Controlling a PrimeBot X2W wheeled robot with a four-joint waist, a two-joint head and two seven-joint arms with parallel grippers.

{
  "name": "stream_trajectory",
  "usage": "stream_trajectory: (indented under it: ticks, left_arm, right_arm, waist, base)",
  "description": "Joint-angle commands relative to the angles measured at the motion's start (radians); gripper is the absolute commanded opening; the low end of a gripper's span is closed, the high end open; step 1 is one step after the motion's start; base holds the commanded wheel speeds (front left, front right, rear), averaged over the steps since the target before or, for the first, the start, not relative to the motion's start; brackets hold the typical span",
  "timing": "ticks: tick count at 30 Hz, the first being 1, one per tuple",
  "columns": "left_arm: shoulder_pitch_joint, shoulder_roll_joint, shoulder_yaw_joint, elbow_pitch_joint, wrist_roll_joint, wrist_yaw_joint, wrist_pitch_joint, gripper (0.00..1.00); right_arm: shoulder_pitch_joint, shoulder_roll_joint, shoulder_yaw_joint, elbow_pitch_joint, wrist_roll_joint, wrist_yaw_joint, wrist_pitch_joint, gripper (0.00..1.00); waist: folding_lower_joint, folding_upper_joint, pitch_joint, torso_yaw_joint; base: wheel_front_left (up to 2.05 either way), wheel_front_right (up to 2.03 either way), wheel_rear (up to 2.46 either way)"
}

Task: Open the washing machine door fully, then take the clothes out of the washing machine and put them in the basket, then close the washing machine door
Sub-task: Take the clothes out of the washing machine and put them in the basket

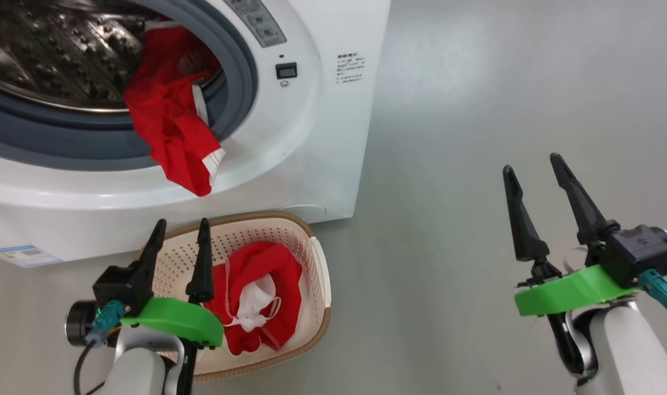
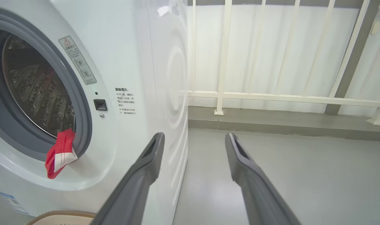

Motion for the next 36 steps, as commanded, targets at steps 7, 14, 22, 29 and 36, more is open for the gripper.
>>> stream_trajectory:
  ticks: [7, 14, 22, 29, 36]
  left_arm:
    - [0.066, 0.013, 0.043, -0.171, 0.029, 0.004, -0.009, 1.0]
    - [0.157, 0.013, 0.081, -0.256, 0.03, 0.002, -0.009, 1.0]
    - [0.247, 0.013, 0.107, -0.304, 0.03, -0.002, -0.009, 1.0]
    - [0.313, 0.013, 0.128, -0.312, 0.031, -0.003, -0.009, 1.0]
    - [0.343, 0.015, 0.142, -0.311, 0.04, 0.009, -0.009, 1.0]
  right_arm:
    - [0.05, 0.001, -0.022, -0.05, -0.021, 0.0, -0.006, 1.0]
    - [0.097, 0.001, -0.036, -0.063, -0.027, 0.0, -0.006, 1.0]
    - [0.154, 0.001, -0.029, -0.076, -0.038, 0.0, -0.006, 1.0]
    - [0.193, 0.001, -0.034, -0.087, -0.042, 0.0, -0.006, 1.0]
    - [0.217, 0.001, -0.028, -0.098, -0.041, 0.0, -0.006, 1.0]
  waist:
    - [0.0, 0.0, -0.045, 0.009]
    - [0.0, 0.0, -0.104, 0.01]
    - [0.0, 0.0, -0.167, 0.012]
    - [0.0, 0.0, -0.206, 0.011]
    - [0.0, 0.0, -0.226, 0.013]
  base:
    - [0.0, 0.0, 0.0]
    - [0.0, 0.0, 0.0]
    - [0.0, 0.0, 0.0]
    - [0.0, 0.0, 0.0]
    - [0.0, 0.0, 0.0]
